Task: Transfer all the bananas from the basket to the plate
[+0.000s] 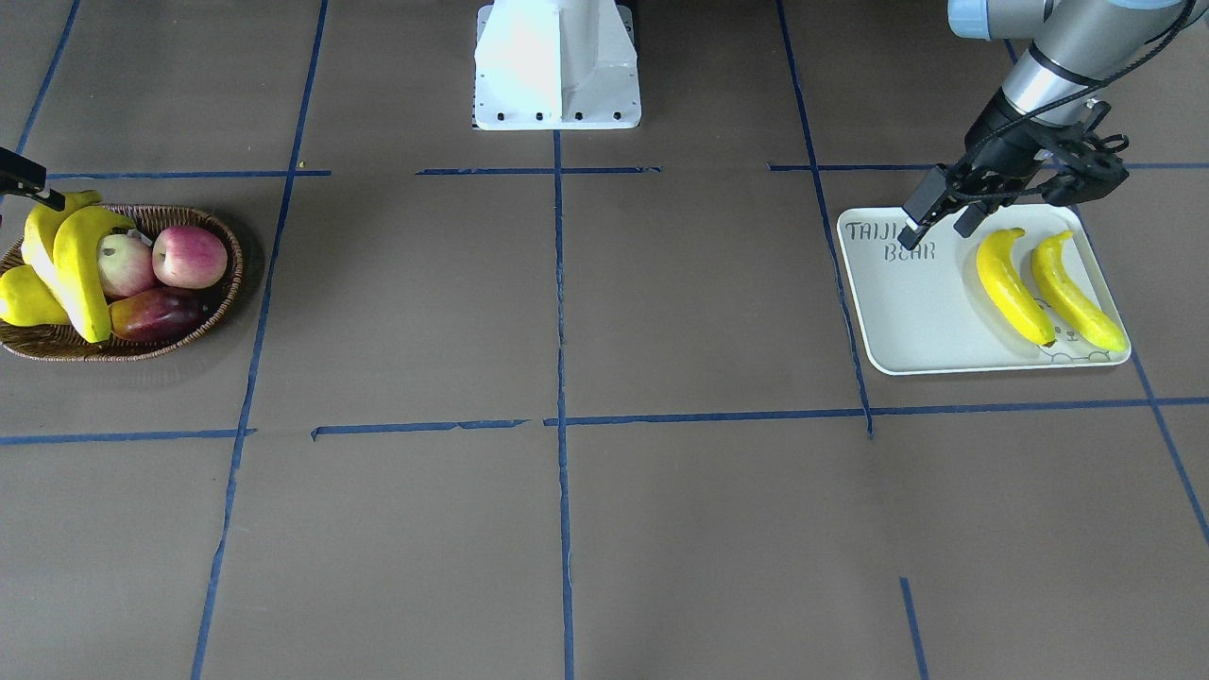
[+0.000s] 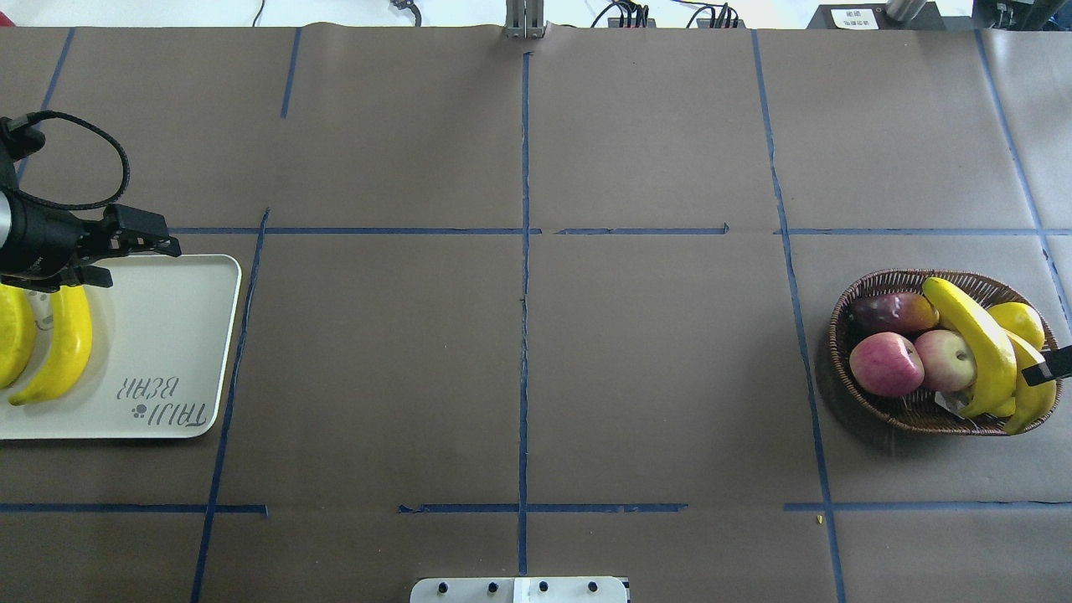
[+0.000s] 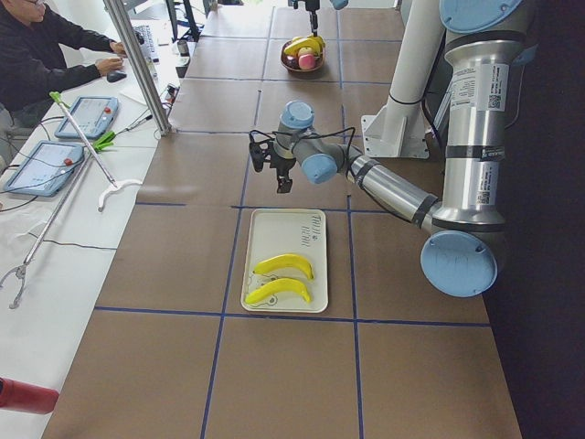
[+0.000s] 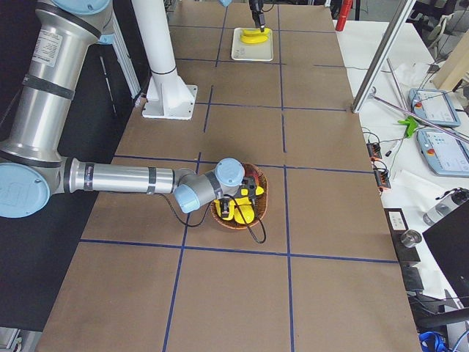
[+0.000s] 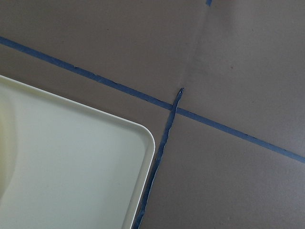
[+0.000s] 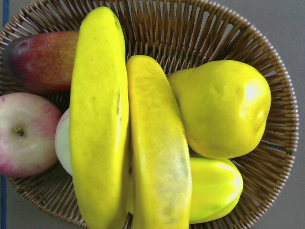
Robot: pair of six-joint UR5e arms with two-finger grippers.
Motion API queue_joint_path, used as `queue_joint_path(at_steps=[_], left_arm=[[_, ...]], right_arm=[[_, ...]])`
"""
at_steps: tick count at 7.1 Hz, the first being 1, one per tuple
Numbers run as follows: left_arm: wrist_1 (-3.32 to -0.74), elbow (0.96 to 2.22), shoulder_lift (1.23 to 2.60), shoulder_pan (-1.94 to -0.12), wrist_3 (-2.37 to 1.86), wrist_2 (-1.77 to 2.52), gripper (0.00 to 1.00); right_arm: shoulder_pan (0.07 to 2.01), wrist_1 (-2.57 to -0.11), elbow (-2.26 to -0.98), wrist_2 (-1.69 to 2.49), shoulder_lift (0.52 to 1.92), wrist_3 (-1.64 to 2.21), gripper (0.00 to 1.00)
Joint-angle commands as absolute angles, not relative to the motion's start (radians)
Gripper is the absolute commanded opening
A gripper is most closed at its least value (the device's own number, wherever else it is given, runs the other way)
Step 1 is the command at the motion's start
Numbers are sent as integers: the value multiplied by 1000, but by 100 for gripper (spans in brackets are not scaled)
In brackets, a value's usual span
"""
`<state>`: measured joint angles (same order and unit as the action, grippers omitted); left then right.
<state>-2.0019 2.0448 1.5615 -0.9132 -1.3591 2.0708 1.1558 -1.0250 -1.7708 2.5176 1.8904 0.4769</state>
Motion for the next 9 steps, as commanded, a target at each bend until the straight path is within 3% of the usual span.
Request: queue_joint_path(at_steps=[1, 3, 5, 6, 7, 9], left_arm=[[-2002, 2046, 1562, -913, -1359, 2072, 99], [-2002, 2045, 1563, -913, -1359, 2072, 99], [-2002, 2045, 1563, -914, -1359, 2072, 99], [-2002, 2039, 1563, -913, -1359, 2072, 99], [-2002, 2039, 1563, -913, -1359, 2074, 99], [-2002, 2034, 1565, -913, -1359, 2075, 99]], right_arm=[[1152, -1025, -1766, 2519, 1890, 477, 88], [1146, -1025, -1766, 2519, 1890, 477, 72], [1144, -1025, -1767, 2519, 1890, 476, 34], [1144, -990, -1769, 2519, 1890, 476, 10], [1144, -920, -1767, 2520, 1890, 483, 0], [1153, -904, -1796, 2519, 1902, 480, 0]])
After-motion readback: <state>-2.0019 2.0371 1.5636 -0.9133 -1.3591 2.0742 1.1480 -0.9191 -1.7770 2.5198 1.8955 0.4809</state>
